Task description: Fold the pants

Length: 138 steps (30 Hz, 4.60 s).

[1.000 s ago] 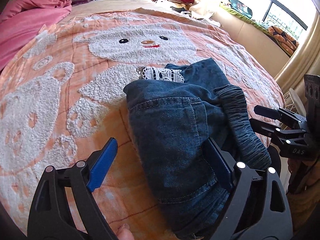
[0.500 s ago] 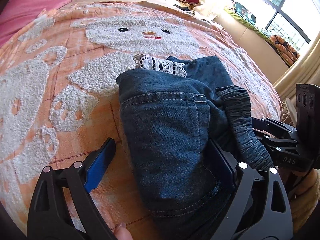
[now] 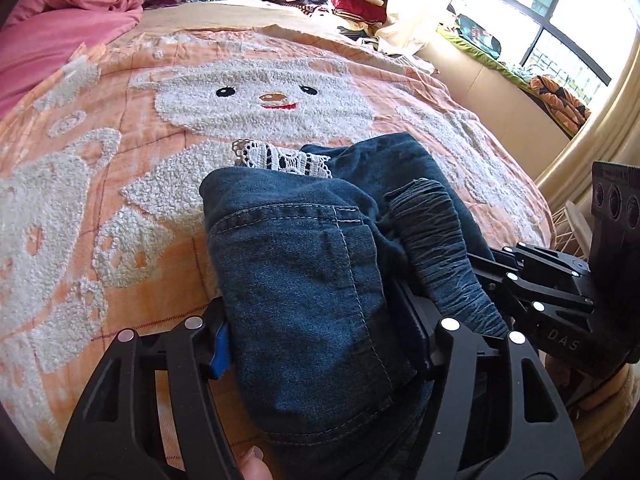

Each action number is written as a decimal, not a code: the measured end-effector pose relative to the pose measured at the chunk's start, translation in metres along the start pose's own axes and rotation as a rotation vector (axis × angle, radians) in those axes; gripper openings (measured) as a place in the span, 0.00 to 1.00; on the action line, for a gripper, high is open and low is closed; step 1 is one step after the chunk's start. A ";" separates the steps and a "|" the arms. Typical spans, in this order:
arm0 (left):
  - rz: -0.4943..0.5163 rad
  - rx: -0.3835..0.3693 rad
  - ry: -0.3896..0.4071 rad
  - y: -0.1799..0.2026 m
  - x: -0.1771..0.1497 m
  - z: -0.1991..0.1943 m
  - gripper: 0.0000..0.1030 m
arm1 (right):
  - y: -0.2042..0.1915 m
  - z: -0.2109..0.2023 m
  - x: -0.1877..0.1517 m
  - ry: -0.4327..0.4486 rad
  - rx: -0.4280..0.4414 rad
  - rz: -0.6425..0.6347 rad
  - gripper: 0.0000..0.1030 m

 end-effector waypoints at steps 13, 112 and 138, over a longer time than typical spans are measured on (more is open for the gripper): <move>0.022 -0.010 0.079 0.000 0.059 -0.001 0.55 | 0.003 0.007 0.055 0.059 -0.045 -0.075 0.16; -0.014 0.094 0.184 -0.029 0.075 -0.009 0.91 | 0.027 -0.010 0.067 0.142 -0.252 -0.045 0.92; 0.002 0.095 0.165 -0.007 0.014 -0.047 0.91 | 0.005 -0.063 0.015 0.178 -0.290 -0.071 0.95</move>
Point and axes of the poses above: each gripper's, at about its wrist camera, not at the fingertips, and z roughly the way its jaws point, y to its right, x to its top, the point moved 4 cm from there along z, roughly the way its jaws point, and after that the axes turned 8 degrees about y, right-handed, at the moved point
